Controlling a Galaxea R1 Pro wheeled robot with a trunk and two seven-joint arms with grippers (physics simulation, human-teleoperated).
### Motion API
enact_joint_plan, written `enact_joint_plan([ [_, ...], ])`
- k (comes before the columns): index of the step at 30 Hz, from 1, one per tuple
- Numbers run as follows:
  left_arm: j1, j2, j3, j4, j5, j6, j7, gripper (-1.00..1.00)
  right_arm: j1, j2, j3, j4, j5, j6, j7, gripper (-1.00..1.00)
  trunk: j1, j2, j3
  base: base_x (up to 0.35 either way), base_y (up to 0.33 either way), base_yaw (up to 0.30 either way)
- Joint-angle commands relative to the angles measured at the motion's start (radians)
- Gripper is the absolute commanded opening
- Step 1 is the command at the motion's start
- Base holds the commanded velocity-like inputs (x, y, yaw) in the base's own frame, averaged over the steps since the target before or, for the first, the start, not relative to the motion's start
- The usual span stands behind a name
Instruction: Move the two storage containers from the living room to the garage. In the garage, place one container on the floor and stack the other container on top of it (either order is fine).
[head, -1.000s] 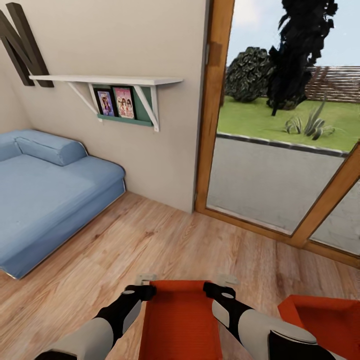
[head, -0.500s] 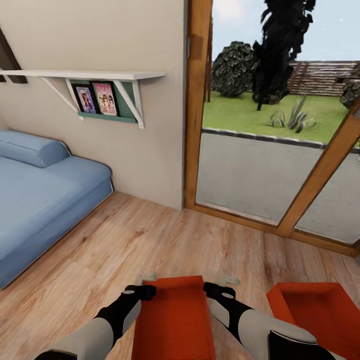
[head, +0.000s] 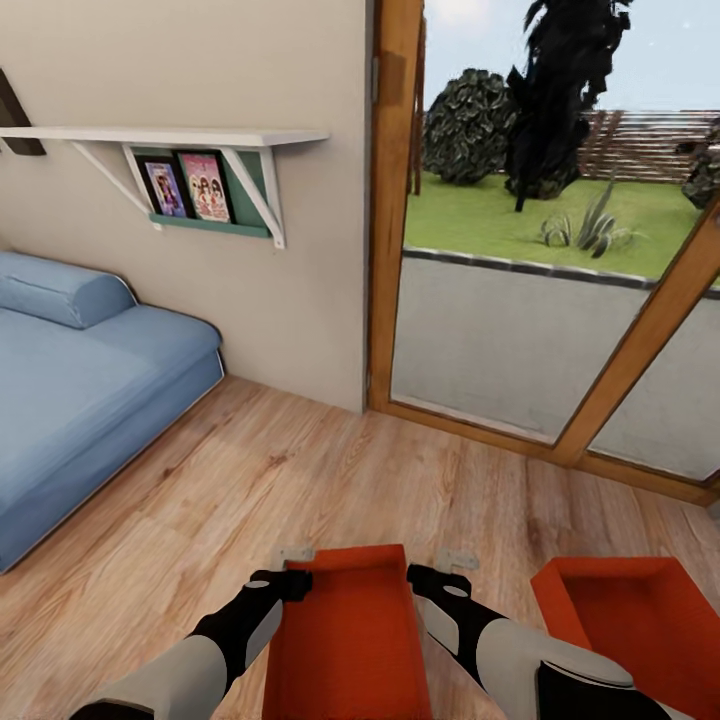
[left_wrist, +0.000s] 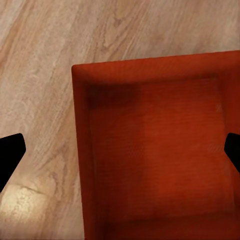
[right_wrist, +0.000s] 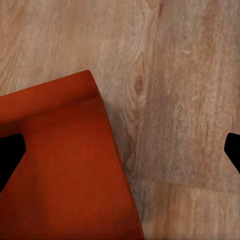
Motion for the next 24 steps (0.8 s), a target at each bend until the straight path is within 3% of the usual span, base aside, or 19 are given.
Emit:
enact_joint_plan([
  [1,0.000,0.000,-0.008,-0.002,0.009,0.005,0.006,1.00,0.000,0.000,0.008,-0.001,-0.010,-0.003,-0.005,1.00,0.000,0.000,-0.002,0.000,0.000,0.063],
  [24,0.000,0.001,-0.008,-0.002,0.008,0.005,0.006,1.00,0.000,0.000,0.007,-0.001,-0.010,-0.004,-0.005,1.00,0.000,0.000,-0.040,0.000,0.000,0.061],
])
